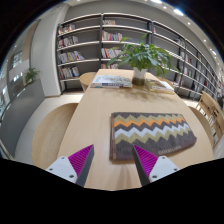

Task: Fold towel

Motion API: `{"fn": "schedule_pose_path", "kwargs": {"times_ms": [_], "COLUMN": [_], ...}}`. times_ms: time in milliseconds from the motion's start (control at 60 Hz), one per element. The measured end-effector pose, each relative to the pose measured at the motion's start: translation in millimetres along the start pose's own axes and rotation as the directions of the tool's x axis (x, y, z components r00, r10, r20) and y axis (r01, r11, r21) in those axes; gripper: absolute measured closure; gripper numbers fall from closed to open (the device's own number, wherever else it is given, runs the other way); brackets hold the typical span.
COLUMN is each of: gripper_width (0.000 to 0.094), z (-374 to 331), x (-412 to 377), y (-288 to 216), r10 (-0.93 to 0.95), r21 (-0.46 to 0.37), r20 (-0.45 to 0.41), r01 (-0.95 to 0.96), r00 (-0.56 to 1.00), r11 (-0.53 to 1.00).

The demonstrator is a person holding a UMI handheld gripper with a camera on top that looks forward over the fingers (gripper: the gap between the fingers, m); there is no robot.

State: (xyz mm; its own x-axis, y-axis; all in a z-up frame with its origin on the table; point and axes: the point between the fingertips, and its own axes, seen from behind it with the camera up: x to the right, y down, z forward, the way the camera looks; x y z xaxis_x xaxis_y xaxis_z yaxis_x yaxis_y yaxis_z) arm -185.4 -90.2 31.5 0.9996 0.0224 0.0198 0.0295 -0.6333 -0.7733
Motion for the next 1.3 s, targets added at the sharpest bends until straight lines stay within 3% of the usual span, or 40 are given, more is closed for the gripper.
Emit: {"fn": "schedule_pose_path", "kwargs": {"times_ms": [150, 283, 483, 500, 650, 733, 900, 1033, 1100, 1150, 1233, 1300], "gripper_width": [0.0191, 0.0254, 0.0763, 0.0838, 0.0857, 0.0857, 0.0857, 0.0837, 0.0792, 0.0699, 0.0696, 0.0504], "z": [54.6, 88.7, 91.0, 91.6, 85.0, 69.8, 27.2, 27.9, 40.3, 49.3, 62.4, 61.4], "x": [5.5, 16.8, 42.4, 44.3, 39.5, 51.7, 139.8, 212.4, 239.4, 262.7, 307.6, 329.4], "y": [-37.2, -25.2, -27.1, -26.9, -27.7, -52.9, -114.8, -118.0, -102.6, -88.3, -64.9, -44.0], "r10": [-0.022, -0.042, -0.066, -0.083, -0.069, -0.062, -0.12, -0.121, -0.108, -0.101, -0.137, -0.161], "r21": [-0.003, -0.082, -0.077, -0.08, -0.113, -0.074, 0.004, 0.003, -0.028, -0.059, -0.111, -0.164], "r20": [-0.019, -0.039, -0.113, -0.115, -0.016, 0.039, 0.003, 0.0, 0.012, -0.002, -0.102, -0.141], "r01": [0.022, 0.039, 0.058, 0.074, 0.067, 0.065, 0.12, 0.121, 0.108, 0.101, 0.125, 0.138], "r00": [1.0, 0.998, 0.991, 0.99, 0.997, 0.997, 0.993, 0.993, 0.994, 0.995, 0.985, 0.977], "r11": [1.0, 0.996, 0.995, 0.994, 0.991, 0.995, 0.993, 0.993, 0.994, 0.993, 0.986, 0.977]}}
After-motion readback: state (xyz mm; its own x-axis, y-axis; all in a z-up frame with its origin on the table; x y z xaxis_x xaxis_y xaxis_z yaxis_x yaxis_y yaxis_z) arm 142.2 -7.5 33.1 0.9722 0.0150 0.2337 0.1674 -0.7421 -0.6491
